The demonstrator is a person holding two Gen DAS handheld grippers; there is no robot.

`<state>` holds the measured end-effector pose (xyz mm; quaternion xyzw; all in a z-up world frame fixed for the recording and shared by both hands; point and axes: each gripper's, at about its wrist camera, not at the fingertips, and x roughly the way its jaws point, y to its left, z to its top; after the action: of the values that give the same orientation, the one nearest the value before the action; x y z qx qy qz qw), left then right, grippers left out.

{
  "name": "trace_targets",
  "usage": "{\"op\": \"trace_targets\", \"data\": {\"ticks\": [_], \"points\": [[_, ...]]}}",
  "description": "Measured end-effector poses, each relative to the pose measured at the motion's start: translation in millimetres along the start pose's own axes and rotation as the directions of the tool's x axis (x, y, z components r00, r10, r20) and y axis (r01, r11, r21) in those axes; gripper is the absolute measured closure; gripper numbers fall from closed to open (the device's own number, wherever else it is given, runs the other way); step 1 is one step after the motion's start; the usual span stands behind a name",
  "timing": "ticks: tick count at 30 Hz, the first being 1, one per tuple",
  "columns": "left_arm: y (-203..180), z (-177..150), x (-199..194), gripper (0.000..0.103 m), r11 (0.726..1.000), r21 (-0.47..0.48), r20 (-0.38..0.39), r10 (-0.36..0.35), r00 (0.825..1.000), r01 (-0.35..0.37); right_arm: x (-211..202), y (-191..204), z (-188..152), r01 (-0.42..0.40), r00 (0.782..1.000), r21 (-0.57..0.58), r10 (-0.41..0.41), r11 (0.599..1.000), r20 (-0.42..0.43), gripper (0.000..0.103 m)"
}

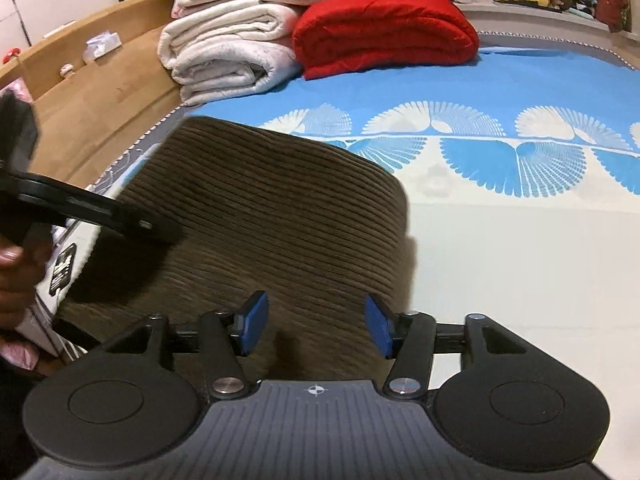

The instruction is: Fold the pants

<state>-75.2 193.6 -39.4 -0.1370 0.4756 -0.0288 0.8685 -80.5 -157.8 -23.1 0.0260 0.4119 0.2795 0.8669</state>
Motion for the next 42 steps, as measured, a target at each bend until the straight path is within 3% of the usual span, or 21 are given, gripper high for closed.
{"op": "trace_targets", "data": {"ticks": [3, 6, 8, 12, 14, 17, 22, 25, 27, 30, 32, 34, 35, 38, 42], "points": [[37, -5, -10, 0.085, 0.996, -0.067, -0.006, 0.055, 0.998, -0.055, 11, -1, 1, 0.005, 1.000, 0.030, -0.005, 1.000, -0.022, 0.044], [67, -17, -4, 0.080, 0.987, -0.137, -0.074, 0.076, 0.994, -0.085, 24, -3, 1, 0.000, 0.999, 0.071, 0.003, 0.997, -0.049, 0.043], [79, -22, 0, 0.066, 0.982, -0.150, -0.100, 0.100, 0.990, -0.114, 35, -4, 1, -0.005, 0.998, 0.103, 0.012, 0.995, -0.069, 0.039], [112, -30, -6, 0.037, 0.946, -0.270, -0.045, 0.174, 0.984, -0.179, 59, -5, -2, -0.019, 0.991, 0.164, 0.041, 0.986, -0.127, 0.034], [129, -33, -3, 0.025, 0.923, -0.354, -0.046, 0.145, 0.988, -0.152, 73, -6, -5, -0.005, 0.987, 0.194, 0.036, 0.981, -0.155, 0.034], [143, -40, 13, 0.020, 0.901, -0.424, -0.079, 0.066, 0.995, -0.093, 90, -10, -10, 0.024, 0.980, 0.232, 0.023, 0.973, -0.198, 0.034], [145, -41, 40, 0.014, 0.899, -0.437, -0.124, -0.018, 0.992, -0.038, 116, -13, -17, 0.047, 0.966, 0.262, 0.023, 0.964, -0.257, 0.030], [148, -45, 60, 0.012, 0.878, -0.479, -0.150, -0.061, 0.987, -0.018, 125, -12, -17, 0.030, 0.964, 0.266, 0.043, 0.964, -0.264, 0.028], [144, -43, 69, 0.010, 0.887, -0.461, -0.165, -0.061, 0.984, -0.022, 129, -8, -15, 0.003, 0.963, 0.254, 0.065, 0.967, -0.261, 0.029], [138, -36, 79, 0.014, 0.897, -0.440, -0.180, -0.048, 0.982, -0.037, 134, -3, -13, -0.024, 0.965, 0.226, 0.082, 0.974, -0.251, 0.035], [134, -32, 79, 0.021, 0.907, -0.418, -0.180, -0.026, 0.983, -0.053, 135, -2, -13, -0.041, 0.969, 0.217, 0.092, 0.975, -0.229, 0.046], [124, -28, 77, 0.029, 0.924, -0.373, -0.182, 0.013, 0.983, -0.081, 129, -2, -10, -0.061, 0.975, 0.217, 0.105, 0.974, -0.198, 0.073], [117, -25, 75, 0.037, 0.935, -0.343, -0.179, 0.032, 0.983, -0.093, 125, -2, -8, -0.071, 0.978, 0.201, 0.108, 0.977, -0.178, 0.081], [92, -15, 65, 0.053, 0.959, -0.267, -0.150, 0.056, 0.987, -0.095, 105, -3, 6, -0.119, 0.985, 0.180, 0.139, 0.976, -0.099, 0.083], [51, -4, 75, 0.058, 0.973, -0.225, -0.147, 0.014, 0.989, -0.047, 75, -19, 30, -0.122, 0.991, 0.174, 0.131, 0.977, -0.037, 0.084]]}}
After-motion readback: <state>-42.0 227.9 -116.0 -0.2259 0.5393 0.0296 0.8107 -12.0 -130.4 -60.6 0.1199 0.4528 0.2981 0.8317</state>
